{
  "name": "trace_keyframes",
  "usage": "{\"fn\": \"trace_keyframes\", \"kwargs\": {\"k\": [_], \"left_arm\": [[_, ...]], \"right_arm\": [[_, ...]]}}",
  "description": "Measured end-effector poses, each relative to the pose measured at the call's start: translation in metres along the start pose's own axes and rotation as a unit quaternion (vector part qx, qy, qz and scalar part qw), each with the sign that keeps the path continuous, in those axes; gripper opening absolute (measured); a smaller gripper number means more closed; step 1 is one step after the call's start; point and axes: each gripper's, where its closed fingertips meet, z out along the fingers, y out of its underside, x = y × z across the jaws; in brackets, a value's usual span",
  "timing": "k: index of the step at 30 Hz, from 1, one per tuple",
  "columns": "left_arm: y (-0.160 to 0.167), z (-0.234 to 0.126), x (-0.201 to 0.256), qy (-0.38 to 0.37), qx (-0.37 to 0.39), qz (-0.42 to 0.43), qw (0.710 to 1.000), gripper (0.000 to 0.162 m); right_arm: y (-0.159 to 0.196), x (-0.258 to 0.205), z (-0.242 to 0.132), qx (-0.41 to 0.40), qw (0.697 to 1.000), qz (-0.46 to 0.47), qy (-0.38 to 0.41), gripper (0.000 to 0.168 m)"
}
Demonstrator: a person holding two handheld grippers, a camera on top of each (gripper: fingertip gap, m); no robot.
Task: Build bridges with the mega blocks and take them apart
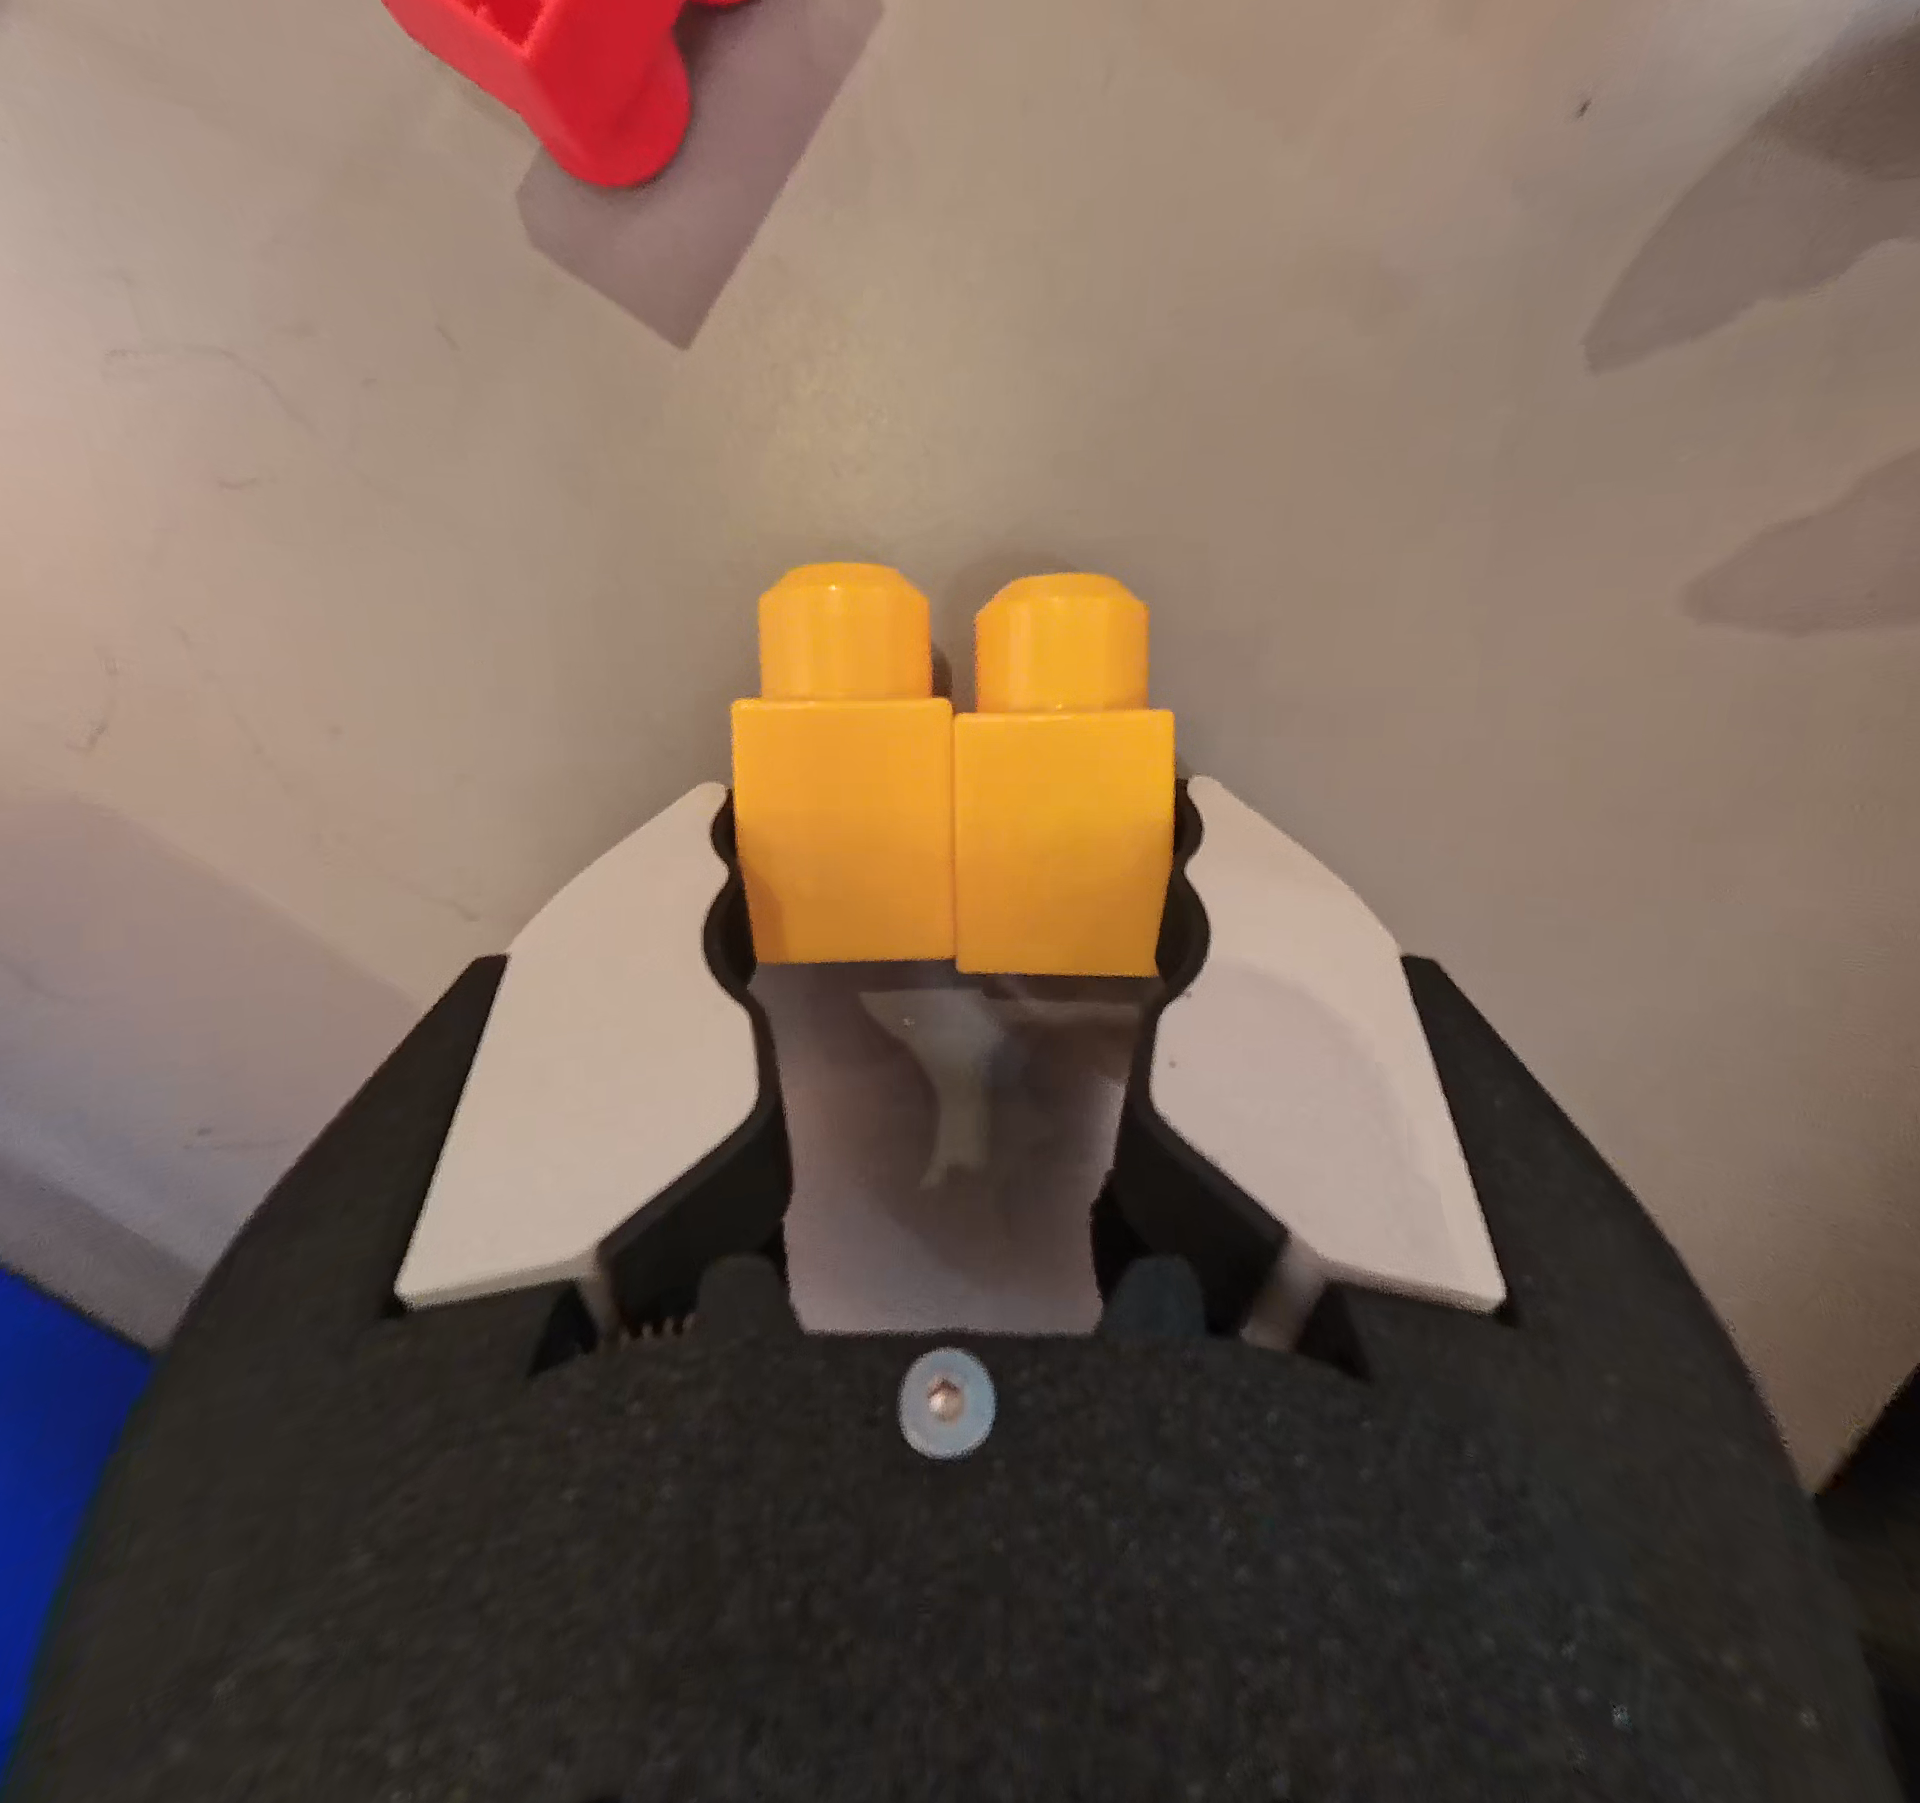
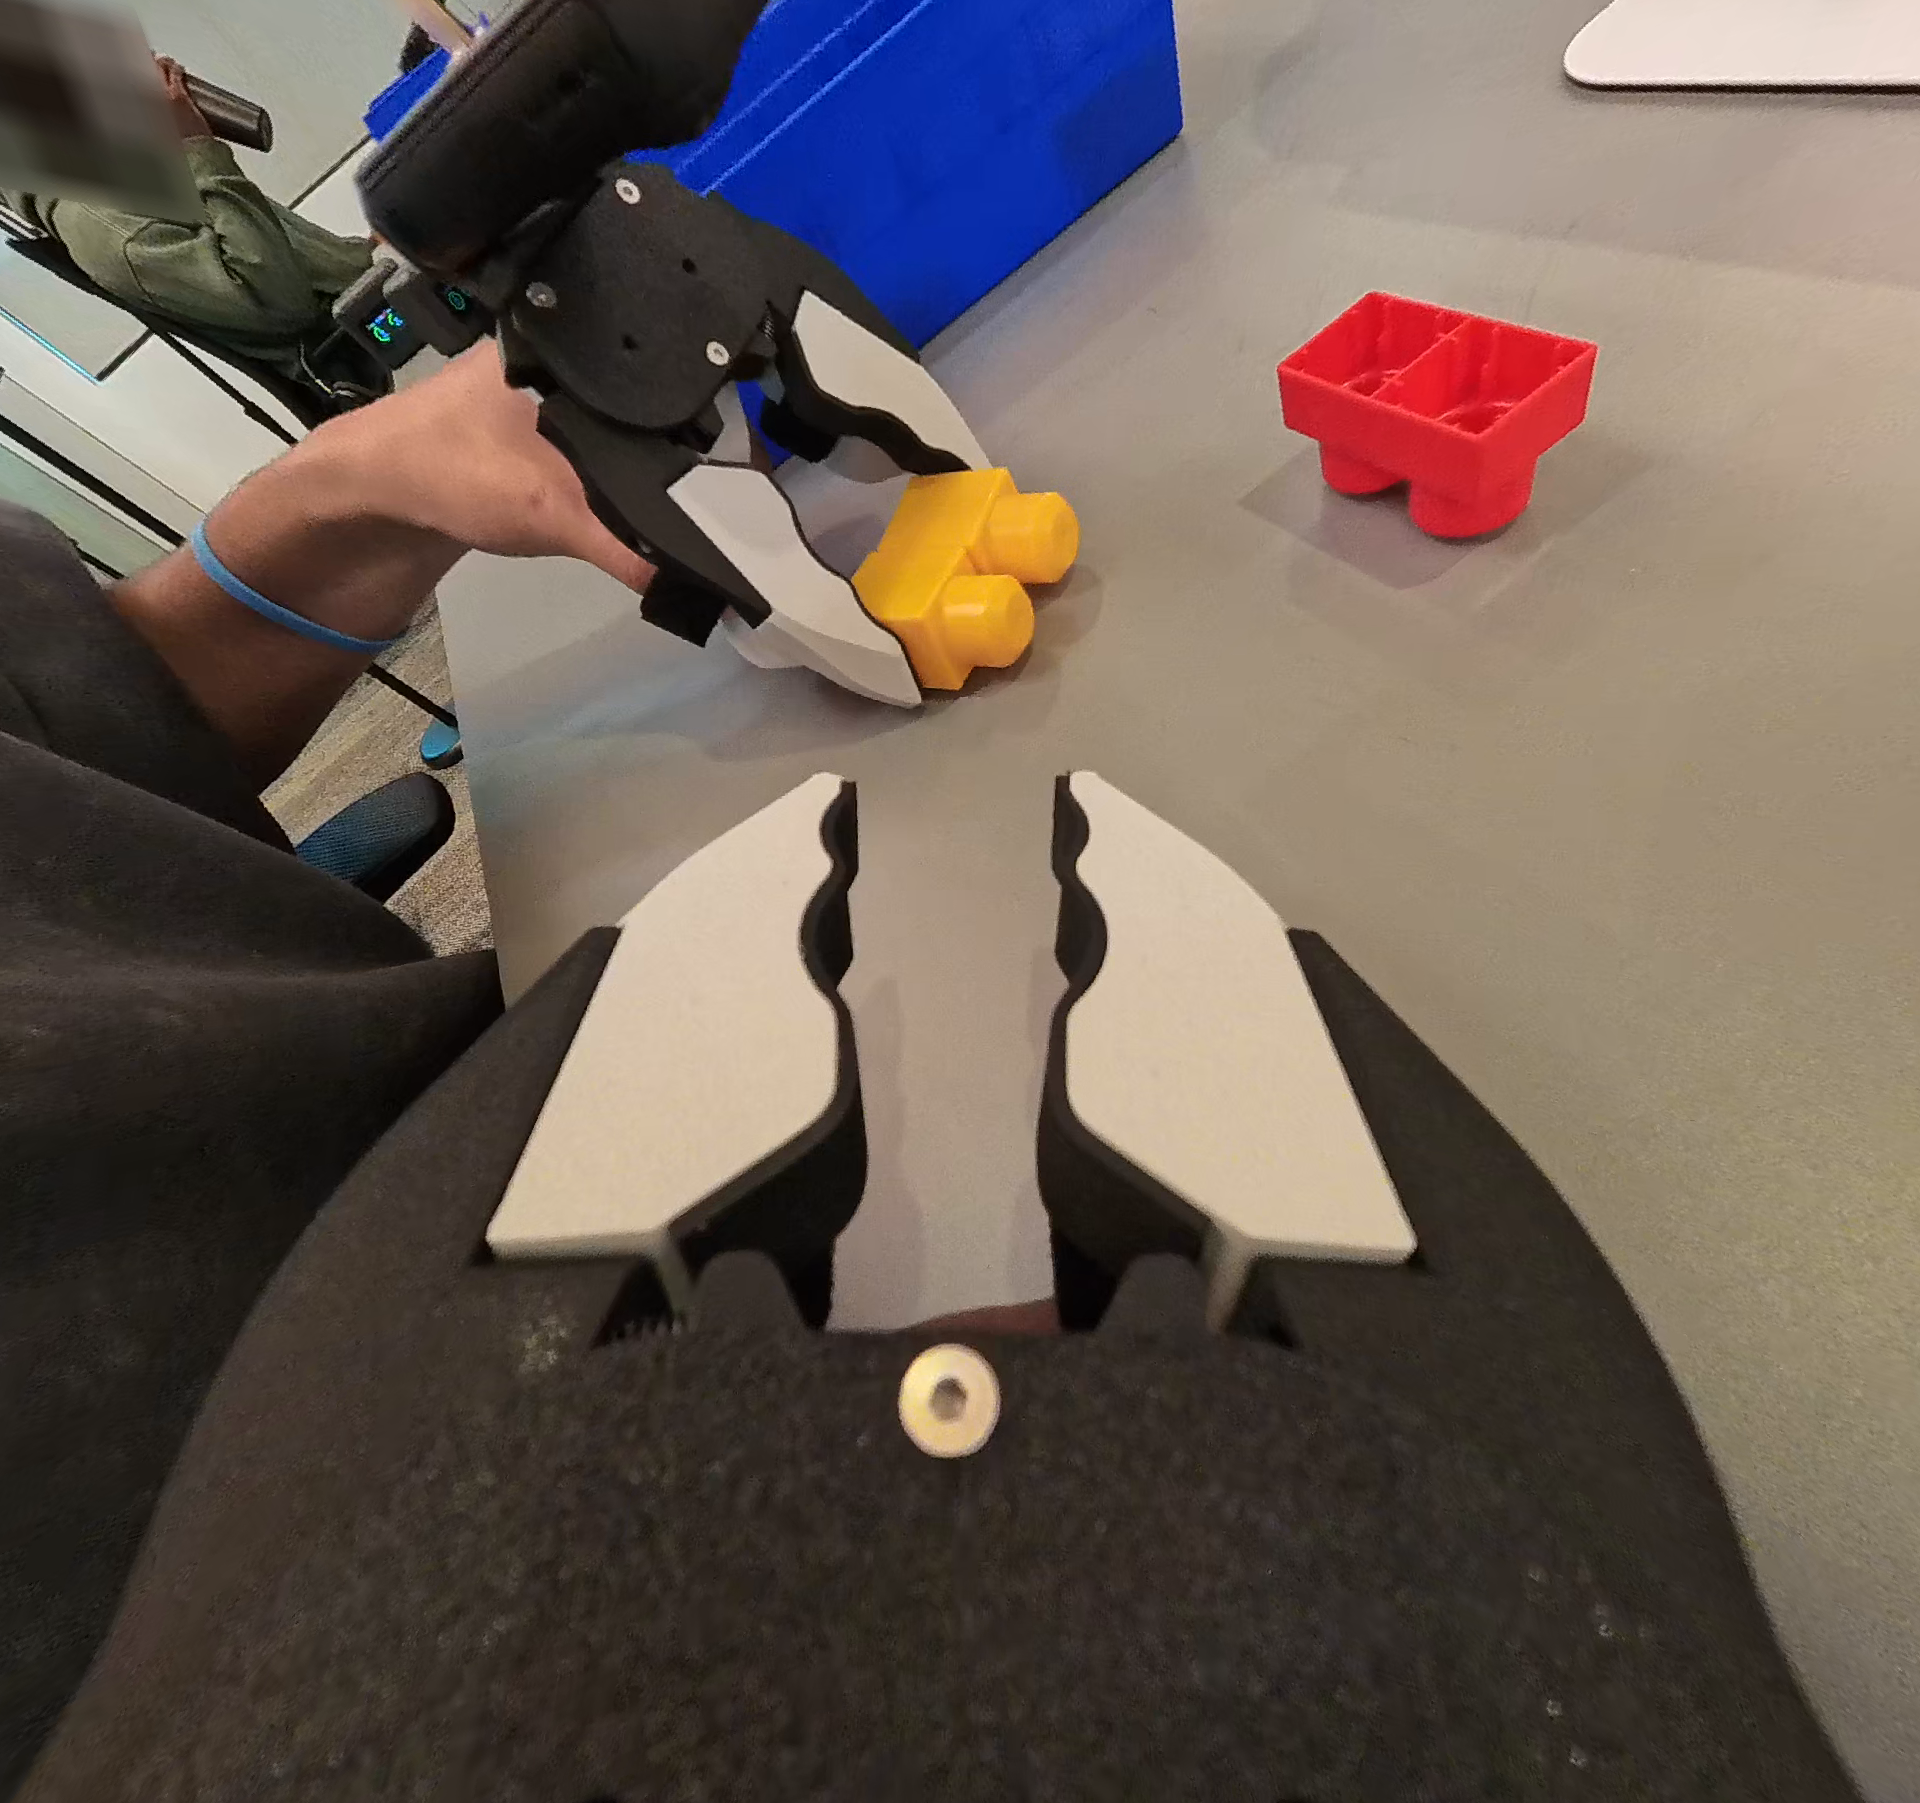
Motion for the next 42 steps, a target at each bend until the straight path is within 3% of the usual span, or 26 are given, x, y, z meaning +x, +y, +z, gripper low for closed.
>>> {"fn": "trace_keyframes", "kwargs": {"k": [9, 16, 20, 24, 29, 34, 37, 42], "left_arm": [[0.014, -0.009, 0.003, 0.005, 0.016, -0.025, 1.000, 0.076], [0.015, -0.034, 0.007, 0.008, 0.089, -0.049, 0.995, 0.076], [0.013, -0.045, 0.012, 0.009, 0.144, -0.058, 0.988, 0.076], [0.014, -0.053, 0.020, 0.015, 0.174, -0.061, 0.983, 0.076], [0.017, -0.058, 0.034, 0.037, 0.185, -0.042, 0.981, 0.076], [0.012, -0.059, 0.039, 0.059, 0.195, -0.039, 0.978, 0.076], [0.010, -0.060, 0.034, 0.052, 0.200, -0.039, 0.978, 0.076], [0.003, -0.066, 0.006, 0.001, 0.211, -0.050, 0.976, 0.076]], "right_arm": [[-0.012, 0.015, -0.004, -0.045, 0.997, -0.042, 0.052, 0.036], [-0.054, 0.051, 0.002, -0.202, 0.939, -0.229, 0.156, 0.043], [-0.060, 0.099, 0.047, -0.208, 0.949, -0.168, 0.167, 0.049], [-0.025, 0.127, 0.076, -0.209, 0.966, -0.081, 0.132, 0.058], [-0.032, 0.144, 0.084, -0.168, 0.948, -0.197, 0.186, 0.060], [-0.035, 0.142, 0.096, -0.181, 0.943, -0.246, 0.133, 0.054], [-0.036, 0.136, 0.102, -0.186, 0.948, -0.244, 0.087, 0.041], [-0.064, 0.103, 0.079, -0.166, 0.940, -0.284, 0.088, 0.040]]}}
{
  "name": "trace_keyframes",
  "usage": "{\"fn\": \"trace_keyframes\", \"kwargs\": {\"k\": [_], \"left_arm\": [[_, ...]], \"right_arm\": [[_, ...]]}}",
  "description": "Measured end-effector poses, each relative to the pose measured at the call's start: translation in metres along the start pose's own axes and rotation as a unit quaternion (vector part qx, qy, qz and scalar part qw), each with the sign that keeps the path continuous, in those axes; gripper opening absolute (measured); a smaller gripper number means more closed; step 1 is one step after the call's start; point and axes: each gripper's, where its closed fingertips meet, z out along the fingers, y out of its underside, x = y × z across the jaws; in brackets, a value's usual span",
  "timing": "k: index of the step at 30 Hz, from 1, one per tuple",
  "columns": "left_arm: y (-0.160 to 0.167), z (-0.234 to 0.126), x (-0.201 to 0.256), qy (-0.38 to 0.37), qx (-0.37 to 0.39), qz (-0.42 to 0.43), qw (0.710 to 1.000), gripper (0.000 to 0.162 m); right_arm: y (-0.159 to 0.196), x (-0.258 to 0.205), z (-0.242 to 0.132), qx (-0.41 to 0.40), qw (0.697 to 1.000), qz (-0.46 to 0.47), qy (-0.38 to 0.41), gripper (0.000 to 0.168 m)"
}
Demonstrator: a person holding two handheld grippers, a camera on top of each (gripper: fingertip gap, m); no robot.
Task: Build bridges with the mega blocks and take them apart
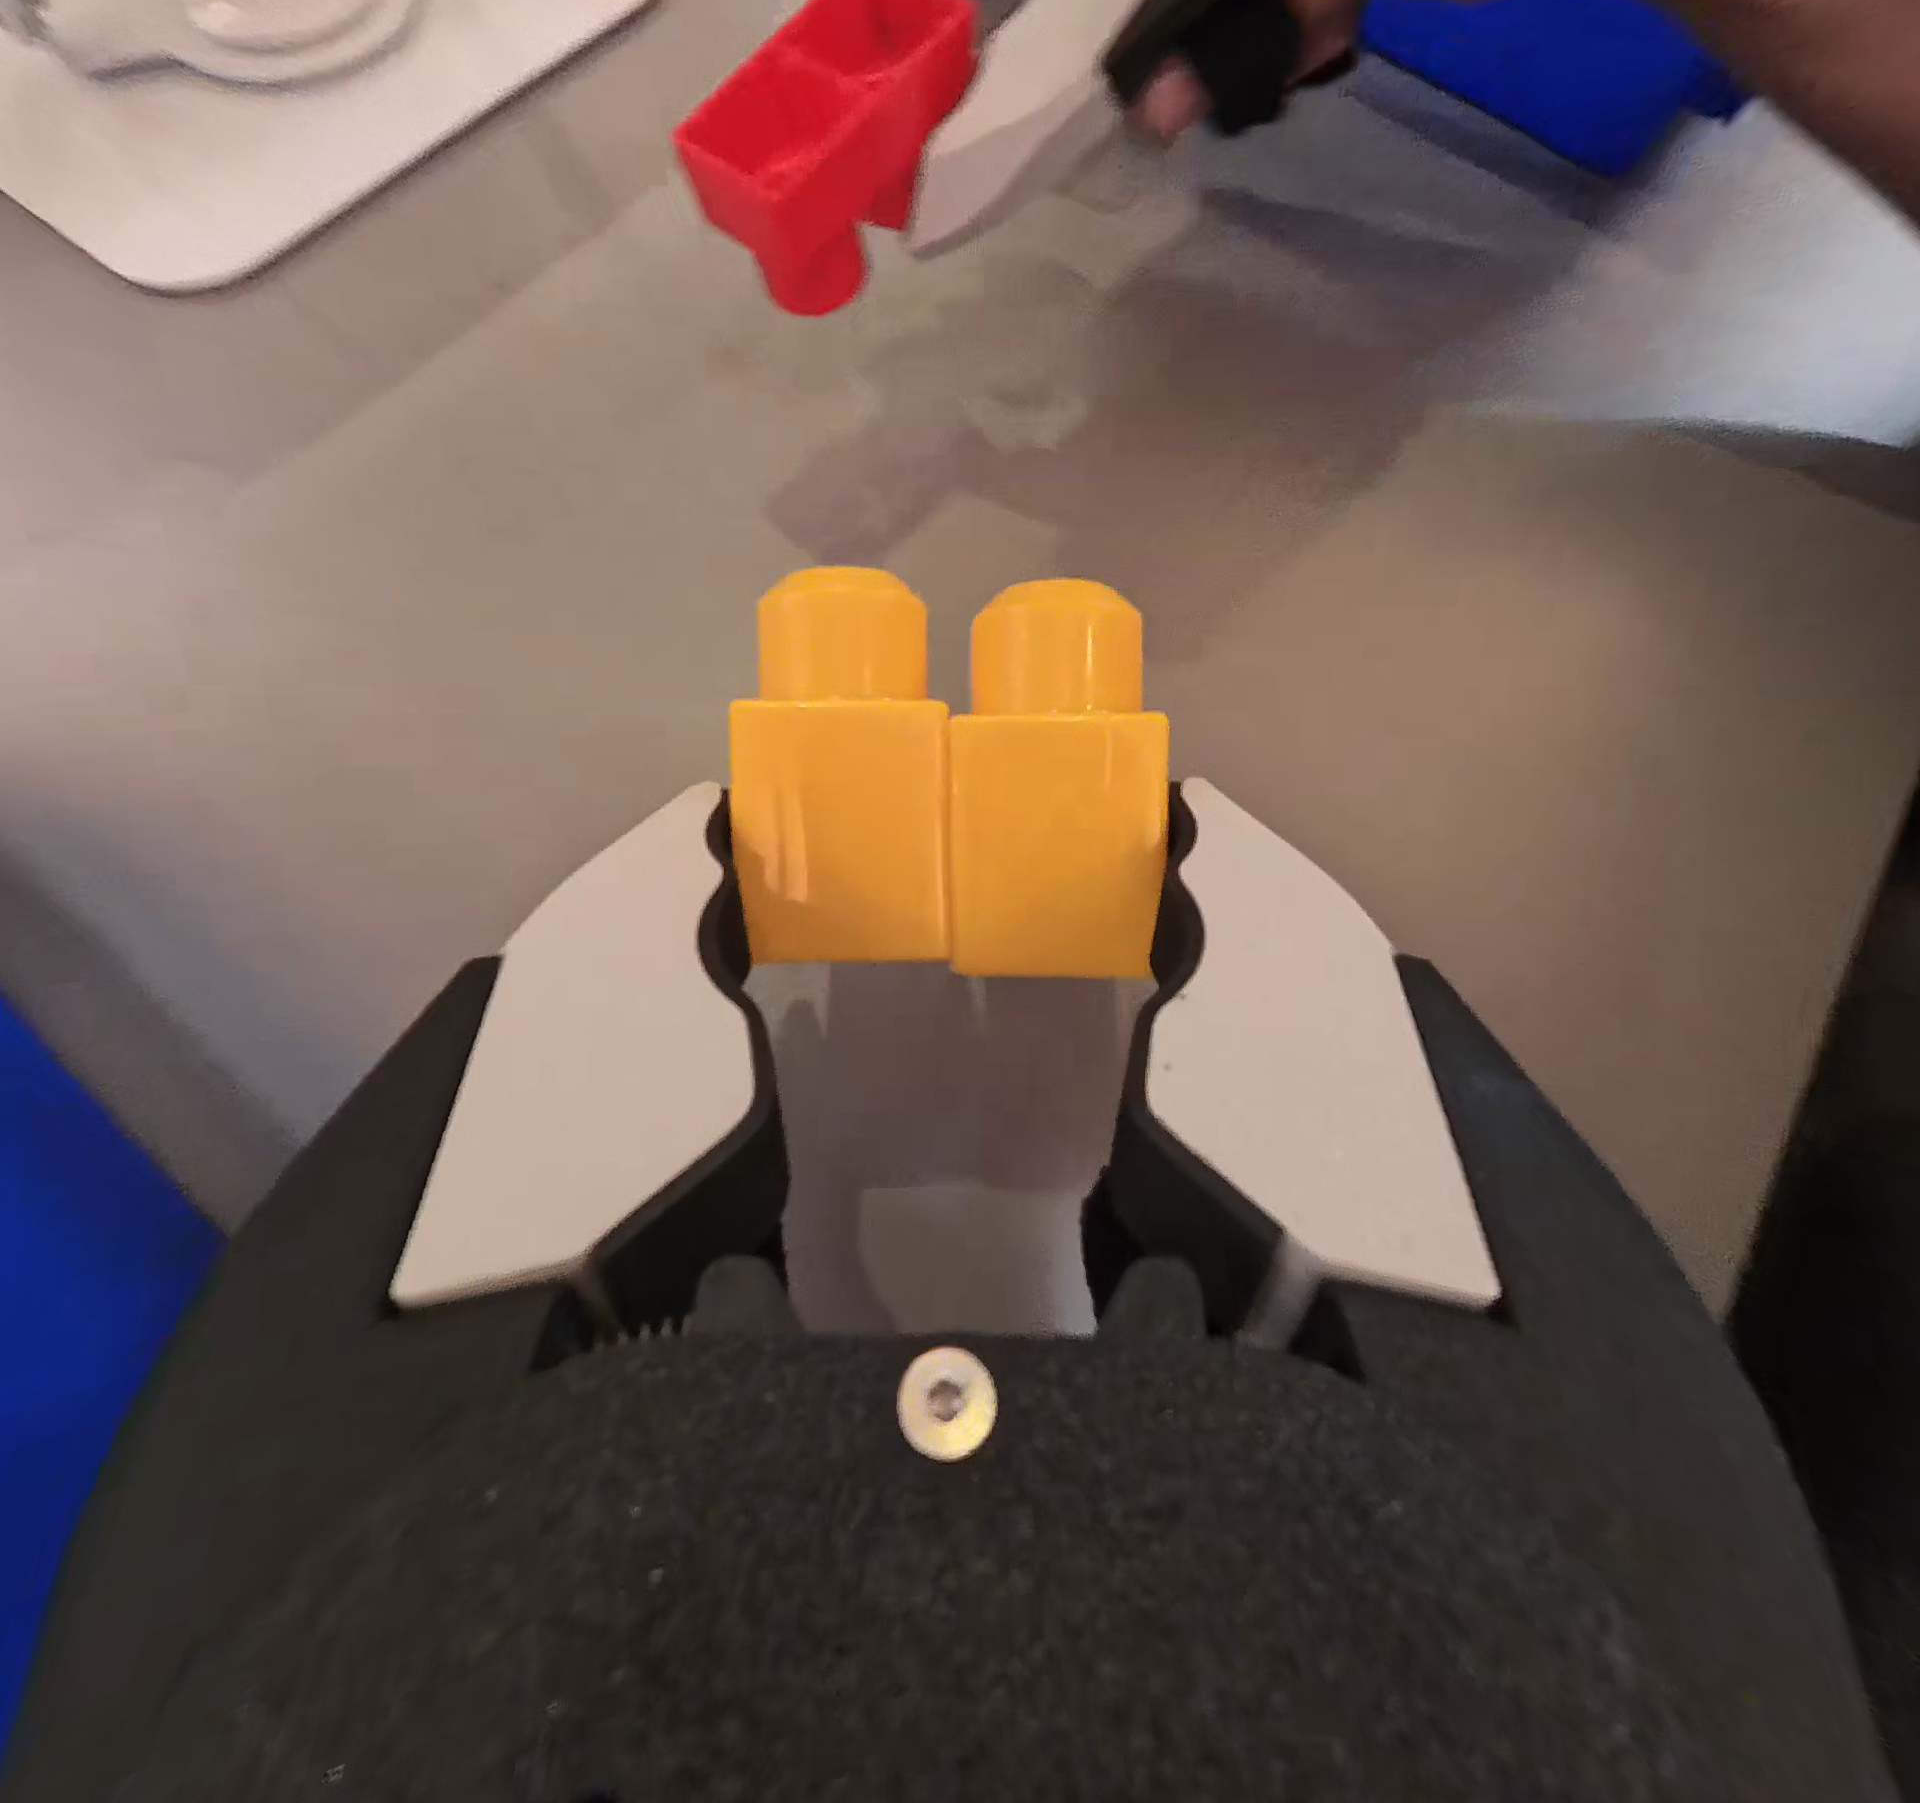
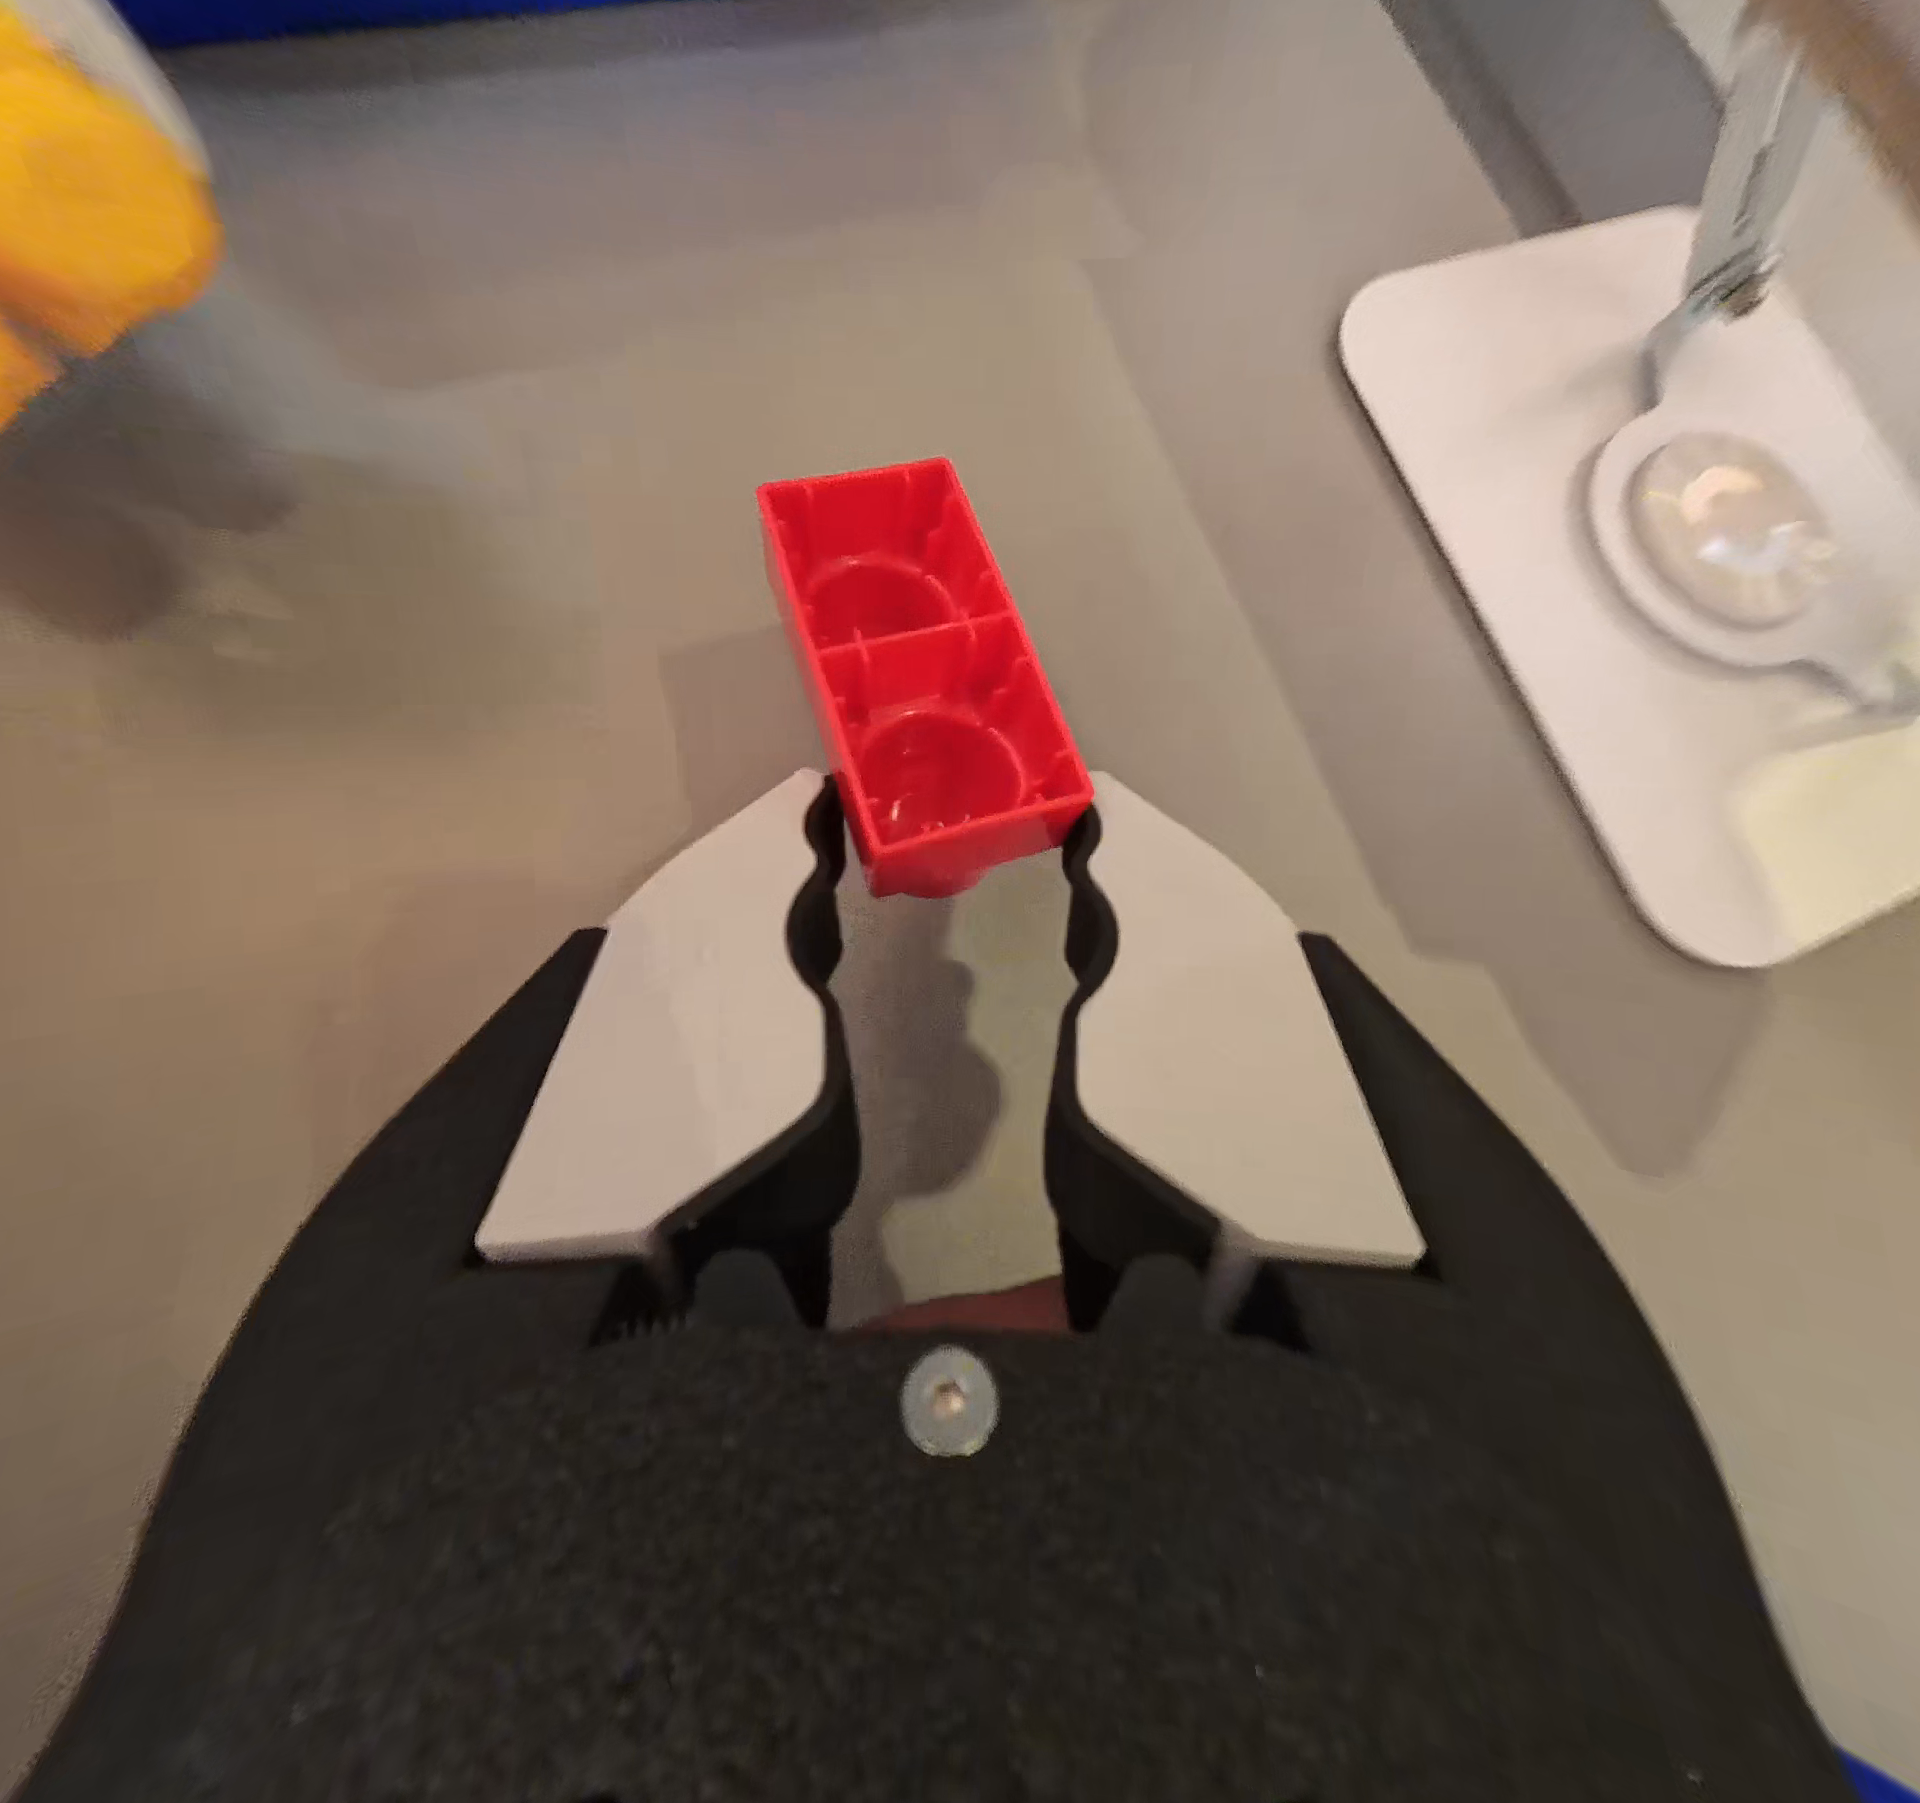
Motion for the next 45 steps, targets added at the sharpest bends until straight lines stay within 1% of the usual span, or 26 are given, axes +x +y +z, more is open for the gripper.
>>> {"fn": "trace_keyframes", "kwargs": {"k": [3, 5, 7, 9, 11, 13, 15, 18, 21, 23, 25, 27, 30, 32, 36, 38, 42, 45], "left_arm": [[-0.017, 0.000, -0.010, -0.029, 0.017, 0.047, 0.998, 0.076], [-0.026, 0.005, -0.010, -0.025, 0.017, 0.073, 0.997, 0.076], [-0.036, 0.012, -0.008, -0.003, 0.020, 0.074, 0.997, 0.076], [-0.047, 0.017, -0.004, 0.021, 0.026, 0.058, 0.998, 0.076], [-0.058, 0.021, 0.002, 0.043, 0.037, 0.038, 0.998, 0.076], [-0.068, 0.024, 0.009, 0.065, 0.049, 0.023, 0.996, 0.076], [-0.075, 0.028, 0.014, 0.085, 0.055, 0.008, 0.995, 0.076], [-0.078, 0.037, 0.020, 0.108, 0.046, -0.002, 0.993, 0.076], [-0.079, 0.042, 0.021, 0.110, 0.041, 0.001, 0.993, 0.076], [-0.080, 0.042, 0.021, 0.109, 0.041, 0.003, 0.993, 0.076], [-0.081, 0.042, 0.020, 0.107, 0.041, 0.003, 0.993, 0.076], [-0.081, 0.043, 0.019, 0.104, 0.038, 0.005, 0.994, 0.076], [-0.080, 0.042, 0.017, 0.105, 0.033, 0.007, 0.994, 0.076], [-0.076, 0.042, 0.018, 0.111, 0.024, 0.013, 0.993, 0.076], [-0.067, 0.042, 0.029, 0.139, 0.003, 0.041, 0.989, 0.076], [-0.058, 0.044, 0.030, 0.133, -0.021, 0.064, 0.989, 0.076], [-0.057, 0.045, 0.032, 0.133, -0.025, 0.070, 0.988, 0.076], [-0.055, 0.049, 0.029, 0.123, -0.027, 0.072, 0.989, 0.075]], "right_arm": [[-0.011, -0.008, -0.036, -0.061, 0.993, -0.091, 0.041, 0.040], [-0.022, -0.006, -0.057, -0.083, 0.980, -0.157, 0.091, 0.040], [-0.034, -0.005, -0.072, -0.090, 0.955, -0.233, 0.159, 0.040], [-0.037, -0.002, -0.082, -0.101, 0.921, -0.294, 0.236, 0.040], [-0.031, -0.002, -0.083, -0.108, 0.895, -0.325, 0.285, 0.040], [-0.026, -0.001, -0.080, -0.101, 0.875, -0.341, 0.330, 0.040], [-0.025, 0.000, -0.079, -0.098, 0.847, -0.365, 0.373, 0.040], [-0.032, -0.007, -0.079, -0.069, 0.833, -0.374, 0.401, 0.040], [-0.036, -0.016, -0.077, -0.054, 0.822, -0.399, 0.403, 0.040], [-0.038, -0.018, -0.078, -0.051, 0.808, -0.417, 0.413, 0.040], [-0.040, -0.027, -0.076, -0.034, 0.804, -0.433, 0.406, 0.039], [-0.043, -0.033, -0.076, -0.026, 0.789, -0.454, 0.414, 0.039], [-0.043, -0.043, -0.072, -0.007, 0.777, -0.484, 0.401, 0.037], [-0.042, -0.049, -0.069, -0.004, 0.749, -0.529, 0.398, 0.037], [-0.038, -0.069, -0.059, 0.013, 0.710, -0.609, 0.353, 0.036], [-0.037, -0.073, -0.058, 0.011, 0.687, -0.636, 0.351, 0.036], [-0.032, -0.083, -0.050, 0.015, 0.682, -0.655, 0.325, 0.036], [-0.029, -0.084, -0.045, 0.010, 0.681, -0.656, 0.325, 0.036]]}}
